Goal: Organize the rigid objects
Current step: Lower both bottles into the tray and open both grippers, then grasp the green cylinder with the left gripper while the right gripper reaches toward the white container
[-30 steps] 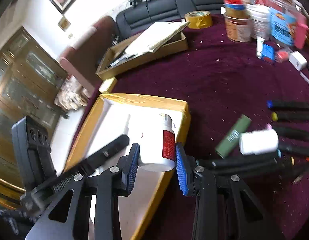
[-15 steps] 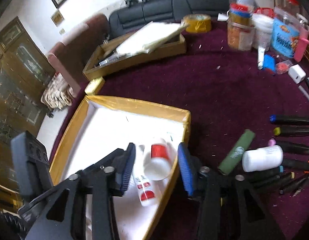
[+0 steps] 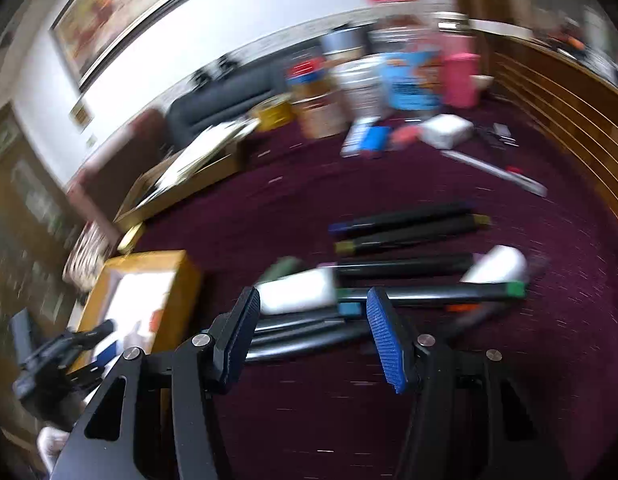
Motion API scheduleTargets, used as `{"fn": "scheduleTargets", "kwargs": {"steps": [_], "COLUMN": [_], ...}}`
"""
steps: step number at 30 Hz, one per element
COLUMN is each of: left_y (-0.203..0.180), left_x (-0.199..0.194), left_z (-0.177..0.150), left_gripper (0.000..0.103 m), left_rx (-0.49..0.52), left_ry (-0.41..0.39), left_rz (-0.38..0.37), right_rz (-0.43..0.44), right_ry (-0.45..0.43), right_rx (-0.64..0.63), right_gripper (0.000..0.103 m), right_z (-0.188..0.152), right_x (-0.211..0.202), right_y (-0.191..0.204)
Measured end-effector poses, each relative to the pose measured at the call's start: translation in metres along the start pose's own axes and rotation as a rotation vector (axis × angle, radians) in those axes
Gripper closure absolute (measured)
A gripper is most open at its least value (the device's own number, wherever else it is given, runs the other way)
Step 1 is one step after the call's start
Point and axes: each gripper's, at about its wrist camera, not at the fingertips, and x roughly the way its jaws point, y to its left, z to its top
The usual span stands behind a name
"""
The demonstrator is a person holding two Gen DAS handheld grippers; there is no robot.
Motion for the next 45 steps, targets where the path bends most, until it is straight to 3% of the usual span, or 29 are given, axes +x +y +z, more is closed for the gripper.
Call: {"fn": "scheduleTargets", "kwargs": {"steps": [2, 5, 8, 12, 16, 19, 22, 24, 28, 31, 33, 34, 36, 38, 42, 45], "left_y": [-0.024, -0.084, -0.132, -0.165, -0.174, -0.176, -0.169, -0.167, -0.169, -0.174, -0.176, -0.180, -0.185, -0.188, -0.196, -0.187], "left_x": [-0.014, -0.020, 0.004, 0.058, 0.098, 0.127, 0.148, 0.143, 0.125, 0.110, 0.099, 0.094, 0.091, 0.096, 0.133, 0.159], "left_z": [-0.006, -0.028, -0.055, -0.078, -0.083, -0.089, -0.100, -0.107, -0.137, -0.154, -0.145, -0.137, -0.123, -0.115, -0.114, -0.111], "left_gripper": [0.053, 0.036, 0.036, 0.036, 0.036, 0.036, 0.032, 0.033, 0.034, 0.039, 0.039, 0.039, 0.039, 0.039, 0.039, 0.039], "left_rx": [0.085, 0.301, 0.481, 0.601, 0.628, 0.685, 0.709, 0.702, 0.786, 0.805, 0.754, 0.758, 0.793, 0.824, 0.957, 0.914], "left_ry": [-0.030, -0.029, 0.056, 0.157, 0.203, 0.203, 0.266, 0.281, 0.336, 0.426, 0.399, 0.343, 0.249, 0.212, 0.238, 0.322], "left_rz": [-0.022, -0.016, -0.006, 0.074, 0.160, 0.257, 0.318, 0.279, 0.242, 0.166, 0.118, 0.125, 0.173, 0.218, 0.359, 0.355], "right_rz": [-0.051, -0.104, -0.119, -0.091, -0.063, -0.038, -0.035, -0.037, -0.037, -0.037, -0.036, -0.036, -0.034, -0.039, -0.065, -0.071], "right_ry": [-0.043, -0.065, -0.070, -0.074, -0.094, -0.044, -0.049, -0.048, -0.046, -0.044, -0.044, -0.044, -0.044, -0.044, -0.037, -0.036], "right_rx": [0.056, 0.120, 0.176, 0.205, 0.248, 0.275, 0.270, 0.261, 0.249, 0.242, 0.241, 0.239, 0.238, 0.231, 0.196, 0.190], "right_gripper": [0.050, 0.049, 0.049, 0.049, 0.048, 0.048, 0.046, 0.045, 0.041, 0.039, 0.039, 0.038, 0.037, 0.035, 0.032, 0.031], "right_z": [-0.001, -0.003, -0.008, -0.016, -0.018, -0.021, -0.023, -0.024, -0.025, -0.024, -0.023, -0.024, -0.023, -0.023, -0.022, -0.022], "right_x": [-0.008, -0.009, -0.003, 0.001, -0.002, 0.007, 0.006, 0.006, 0.007, 0.008, 0.009, 0.009, 0.009, 0.010, 0.012, 0.013], "right_y": [-0.034, -0.075, -0.106, -0.124, -0.135, -0.142, -0.142, -0.140, -0.137, -0.136, -0.136, -0.136, -0.136, -0.135, -0.127, -0.126]}}
